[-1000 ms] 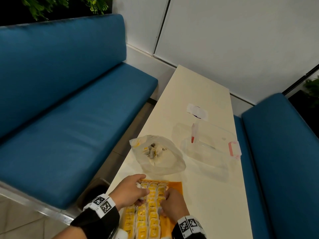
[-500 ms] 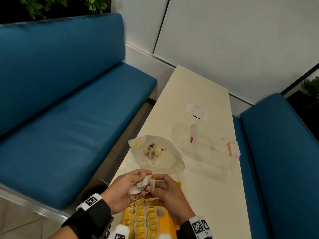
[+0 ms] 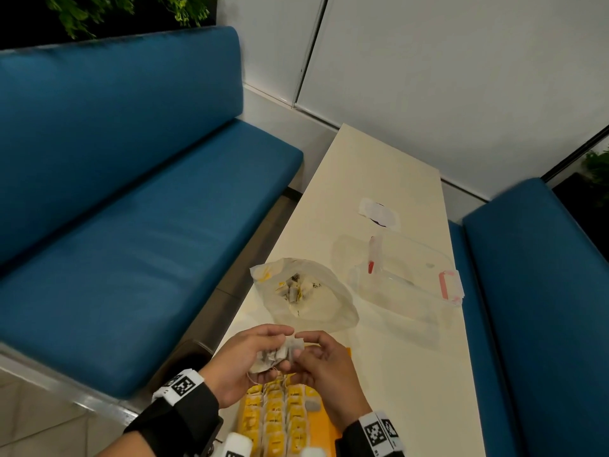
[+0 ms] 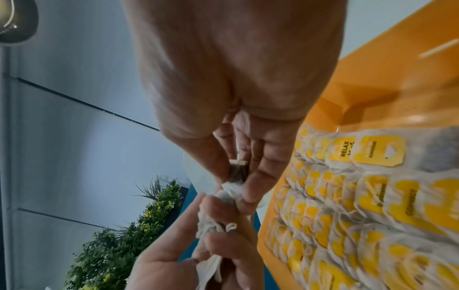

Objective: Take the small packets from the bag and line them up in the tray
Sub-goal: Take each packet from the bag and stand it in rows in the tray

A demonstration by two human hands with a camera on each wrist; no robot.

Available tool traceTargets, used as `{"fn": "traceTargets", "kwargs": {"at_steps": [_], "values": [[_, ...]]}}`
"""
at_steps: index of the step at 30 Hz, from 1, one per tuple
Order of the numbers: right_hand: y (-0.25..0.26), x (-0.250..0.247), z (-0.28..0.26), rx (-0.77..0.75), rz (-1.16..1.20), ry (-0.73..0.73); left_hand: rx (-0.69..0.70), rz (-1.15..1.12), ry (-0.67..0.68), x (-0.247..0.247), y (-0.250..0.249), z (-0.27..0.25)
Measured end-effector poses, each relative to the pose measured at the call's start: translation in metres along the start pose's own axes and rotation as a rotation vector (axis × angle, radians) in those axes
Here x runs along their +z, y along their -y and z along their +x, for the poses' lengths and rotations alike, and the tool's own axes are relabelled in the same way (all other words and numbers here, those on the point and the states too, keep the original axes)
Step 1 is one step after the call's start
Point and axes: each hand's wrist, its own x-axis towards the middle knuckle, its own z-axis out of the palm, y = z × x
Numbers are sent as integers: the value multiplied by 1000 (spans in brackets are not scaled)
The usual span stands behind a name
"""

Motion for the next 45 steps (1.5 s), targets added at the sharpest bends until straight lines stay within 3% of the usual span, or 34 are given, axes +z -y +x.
{"fn": "traceTargets", "kwargs": {"at_steps": [11, 17, 21, 24, 26, 28, 31, 33, 38, 45], "values": [[5, -16, 5, -41, 100, -133, 43, 55, -123, -6, -3, 4], [7, -15, 3, -236, -106, -228, 53, 150, -193, -1, 1, 5], [6, -10, 0, -352, -231, -268, 33, 139, -151, 6, 0, 3], [-3, -6, -2, -510, -503, -229, 45, 155, -85, 13, 0, 5], [-7, -5, -5, -541, -537, -153, 91, 198, -114, 16, 1, 7], [-6, -6, -7, -525, -484, -120, 142, 257, -150, 15, 1, 8], [5, -13, -5, -338, -360, -176, 213, 447, -136, 14, 0, 7], [11, -19, 0, -271, -422, -184, 261, 572, -110, 14, 0, 5], [16, -26, 2, -288, -496, -119, 352, 770, -57, 15, 0, 1], [16, -25, -5, -235, -398, -79, 379, 792, -78, 10, 9, 4]]}}
